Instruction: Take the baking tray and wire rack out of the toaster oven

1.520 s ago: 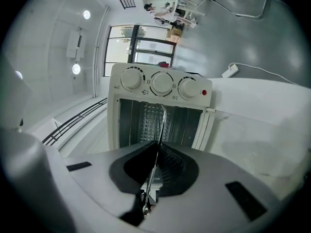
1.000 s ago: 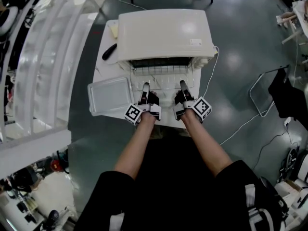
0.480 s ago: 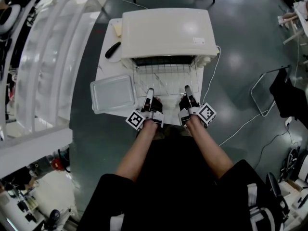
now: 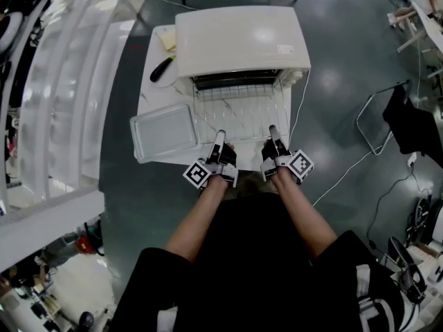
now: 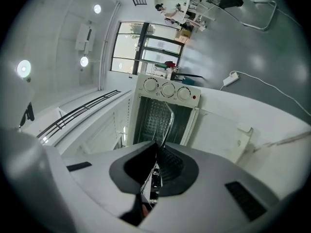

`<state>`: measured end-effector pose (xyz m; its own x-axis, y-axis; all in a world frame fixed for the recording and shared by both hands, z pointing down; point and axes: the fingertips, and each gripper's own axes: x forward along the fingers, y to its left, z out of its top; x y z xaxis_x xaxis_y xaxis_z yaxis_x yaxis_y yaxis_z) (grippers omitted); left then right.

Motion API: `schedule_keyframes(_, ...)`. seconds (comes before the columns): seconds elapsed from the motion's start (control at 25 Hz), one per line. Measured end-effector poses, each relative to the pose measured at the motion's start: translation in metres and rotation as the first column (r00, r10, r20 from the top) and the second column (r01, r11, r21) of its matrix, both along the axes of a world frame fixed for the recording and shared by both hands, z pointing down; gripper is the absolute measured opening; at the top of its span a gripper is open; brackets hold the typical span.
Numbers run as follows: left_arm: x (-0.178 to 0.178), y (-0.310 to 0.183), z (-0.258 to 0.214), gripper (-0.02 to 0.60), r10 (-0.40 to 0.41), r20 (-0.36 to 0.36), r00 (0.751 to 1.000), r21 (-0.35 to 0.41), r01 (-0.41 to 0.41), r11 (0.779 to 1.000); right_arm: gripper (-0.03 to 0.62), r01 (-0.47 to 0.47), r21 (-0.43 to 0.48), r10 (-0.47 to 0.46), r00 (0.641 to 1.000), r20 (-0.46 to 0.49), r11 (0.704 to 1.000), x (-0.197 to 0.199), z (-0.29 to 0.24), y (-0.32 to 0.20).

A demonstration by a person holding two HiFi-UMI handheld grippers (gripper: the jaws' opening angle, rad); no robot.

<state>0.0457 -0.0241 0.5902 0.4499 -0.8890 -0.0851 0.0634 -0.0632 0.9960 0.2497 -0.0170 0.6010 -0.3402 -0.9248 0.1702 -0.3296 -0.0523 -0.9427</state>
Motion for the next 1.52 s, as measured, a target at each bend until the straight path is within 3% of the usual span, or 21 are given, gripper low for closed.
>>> schedule_keyframes(0.48, -0.059, 0.039, -0.003, 0.017, 0.006, -0.019, 1.0, -0.002, -0.006, 1.0, 0.025, -0.005, -0.008, 0.005, 1.0, 0.019, 1.0, -0.063, -0.009, 0.039)
schedule_keyframes(1.04, -0.218, 0.082, -0.002, 0.017, -0.118, -0.015, 0.993, 0.03, 0.118, 0.993, 0.025, 0.144, -0.012, -0.144, 0.989, 0.035, 0.989, -0.225, -0.002, 0.052)
schedule_keyframes(1.24, -0.272, 0.085, 0.011, 0.017, -0.172, 0.02, 0.985, -0.007, 0.172, 0.985, 0.026, 0.224, -0.053, -0.222, 0.974, 0.045, 0.973, -0.281, 0.01, 0.048)
schedule_keyframes(1.52, -0.319, 0.067, 0.046, 0.017, -0.199, 0.068, 0.978, -0.075, 0.204, 0.976, 0.026, 0.27, -0.096, -0.267, 0.963, 0.039, 0.958, -0.326, 0.039, 0.024)
